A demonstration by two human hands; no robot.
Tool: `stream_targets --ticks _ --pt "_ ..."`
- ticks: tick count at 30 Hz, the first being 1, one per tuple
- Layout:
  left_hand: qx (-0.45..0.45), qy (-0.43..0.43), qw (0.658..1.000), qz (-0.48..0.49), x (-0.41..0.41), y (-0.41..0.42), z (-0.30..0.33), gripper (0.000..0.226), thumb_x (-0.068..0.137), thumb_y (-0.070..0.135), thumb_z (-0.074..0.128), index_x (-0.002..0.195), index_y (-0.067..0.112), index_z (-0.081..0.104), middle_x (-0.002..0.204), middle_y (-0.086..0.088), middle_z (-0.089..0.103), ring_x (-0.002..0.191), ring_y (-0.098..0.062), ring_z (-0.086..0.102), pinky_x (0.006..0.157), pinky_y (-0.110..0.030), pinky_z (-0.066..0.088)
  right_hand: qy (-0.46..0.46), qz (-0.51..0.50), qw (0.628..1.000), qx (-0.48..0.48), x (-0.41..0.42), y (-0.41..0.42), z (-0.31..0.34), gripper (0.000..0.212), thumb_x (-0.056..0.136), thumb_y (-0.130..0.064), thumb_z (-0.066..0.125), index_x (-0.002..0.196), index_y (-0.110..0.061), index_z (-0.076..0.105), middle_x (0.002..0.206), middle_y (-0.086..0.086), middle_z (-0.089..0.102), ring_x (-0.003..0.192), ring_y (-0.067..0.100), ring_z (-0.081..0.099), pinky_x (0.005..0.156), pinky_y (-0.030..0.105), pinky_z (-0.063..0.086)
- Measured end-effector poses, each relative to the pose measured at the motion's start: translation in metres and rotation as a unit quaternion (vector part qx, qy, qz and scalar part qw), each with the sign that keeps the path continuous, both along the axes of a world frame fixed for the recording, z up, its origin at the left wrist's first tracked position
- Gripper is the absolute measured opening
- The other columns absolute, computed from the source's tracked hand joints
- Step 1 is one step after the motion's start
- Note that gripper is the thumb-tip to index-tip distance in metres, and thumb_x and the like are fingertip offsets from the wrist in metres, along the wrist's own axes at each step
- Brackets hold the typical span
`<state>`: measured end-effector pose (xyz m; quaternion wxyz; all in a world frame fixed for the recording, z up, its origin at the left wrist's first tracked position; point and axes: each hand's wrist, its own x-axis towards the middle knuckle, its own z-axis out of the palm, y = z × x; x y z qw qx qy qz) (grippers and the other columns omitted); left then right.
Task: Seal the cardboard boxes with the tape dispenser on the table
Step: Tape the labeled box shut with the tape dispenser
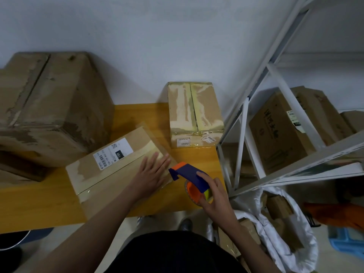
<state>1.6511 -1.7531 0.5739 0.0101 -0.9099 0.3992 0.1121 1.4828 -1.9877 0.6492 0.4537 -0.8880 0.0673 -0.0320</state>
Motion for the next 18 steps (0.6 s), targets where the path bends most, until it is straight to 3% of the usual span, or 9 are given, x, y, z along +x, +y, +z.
stream_targets --ticks 10,14,18 --pt "-0.028 0.0 1.0 -0.002 0.0 0.0 -0.003 0.072 0.1 0.062 -0.004 0.161 0.025 0.005 0.169 0.004 -0.002 0.155 -0.026 -0.009 0.122 -0.054 0.001 0.006 0.018 0.999 -0.046 -0.012 -0.009 0.008 0.06 0.091 -0.071 0.046 0.146 -0.052 0.033 0.109 -0.017 0.04 0.095 0.002 0.05 0.074 0.015 0.046" --pt "-0.039 -0.001 0.999 -0.003 0.001 0.001 -0.004 0.075 0.099 0.063 -0.008 0.161 0.025 0.006 0.169 0.005 -0.003 0.155 -0.027 -0.009 0.123 -0.055 0.002 0.044 0.029 0.994 -0.098 -0.003 -0.008 0.009 0.059 0.095 -0.046 0.061 0.144 -0.057 0.029 0.11 -0.009 0.04 0.089 0.006 0.051 0.074 0.031 0.053" --pt "-0.049 0.002 0.999 -0.001 0.001 0.002 -0.007 0.074 0.099 0.062 -0.006 0.161 0.025 0.007 0.169 0.005 -0.002 0.155 -0.026 -0.008 0.122 -0.055 0.002 0.06 0.043 0.987 -0.143 0.008 -0.001 0.018 0.061 0.087 -0.074 0.048 0.142 -0.051 0.038 0.107 -0.009 0.042 0.084 0.009 0.053 0.07 0.03 0.054"
